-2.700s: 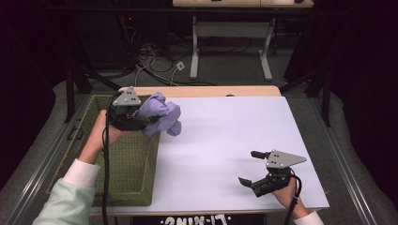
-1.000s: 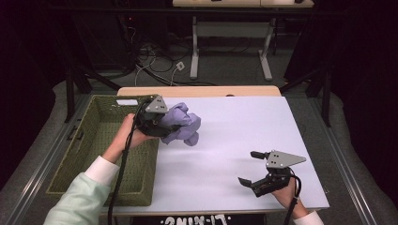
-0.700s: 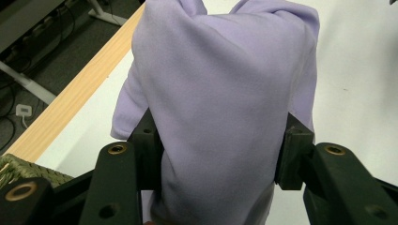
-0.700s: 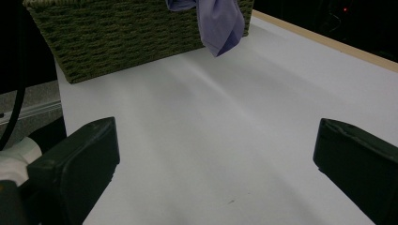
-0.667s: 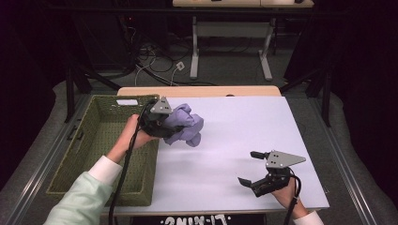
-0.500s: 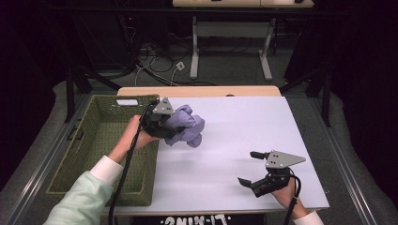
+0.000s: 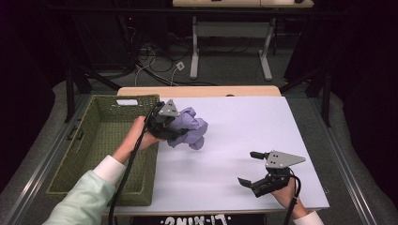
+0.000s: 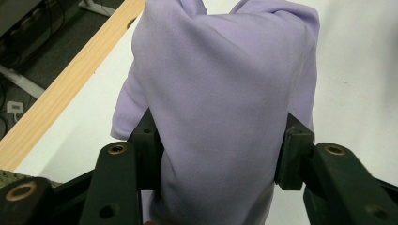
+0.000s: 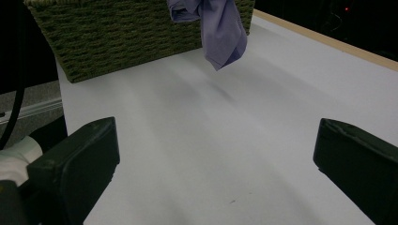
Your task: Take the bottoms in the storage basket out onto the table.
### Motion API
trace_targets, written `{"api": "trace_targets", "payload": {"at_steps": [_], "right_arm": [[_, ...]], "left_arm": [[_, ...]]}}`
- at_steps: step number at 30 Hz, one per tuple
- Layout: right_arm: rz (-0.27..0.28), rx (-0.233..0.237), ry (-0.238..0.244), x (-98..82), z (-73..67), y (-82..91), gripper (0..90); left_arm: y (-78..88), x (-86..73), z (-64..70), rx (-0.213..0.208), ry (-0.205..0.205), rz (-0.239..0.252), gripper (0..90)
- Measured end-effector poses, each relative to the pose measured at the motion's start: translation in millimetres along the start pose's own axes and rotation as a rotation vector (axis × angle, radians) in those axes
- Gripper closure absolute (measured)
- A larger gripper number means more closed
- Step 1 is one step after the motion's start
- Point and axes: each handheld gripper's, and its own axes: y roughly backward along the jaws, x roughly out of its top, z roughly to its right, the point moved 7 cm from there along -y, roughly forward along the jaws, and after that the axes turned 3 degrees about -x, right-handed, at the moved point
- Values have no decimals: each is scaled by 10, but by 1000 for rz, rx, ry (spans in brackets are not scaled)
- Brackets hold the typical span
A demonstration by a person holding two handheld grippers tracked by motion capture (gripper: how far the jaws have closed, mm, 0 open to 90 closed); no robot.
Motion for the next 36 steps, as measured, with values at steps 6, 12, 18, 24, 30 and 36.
{"api": "trace_targets", "payload": {"at_steps": [6,12,18,24,30,36], "right_arm": [[-5,0,1,-3,1,-6,4],[-8,2,-2,-10,4,-8,4],[-7,2,0,-8,-1,-12,4],[-6,3,2,-9,-4,-14,3],[-10,5,1,-10,-10,-17,4],[-10,6,1,-13,-6,-19,4]], "left_arm": [[-44,15,10,-5,-6,-8,481],[-123,22,50,-20,-18,-26,481],[-187,37,75,-30,-20,-31,481],[-223,39,106,-39,-18,-32,481],[-262,25,111,-38,-21,-33,481],[-314,10,124,-49,-14,-32,481]]}}
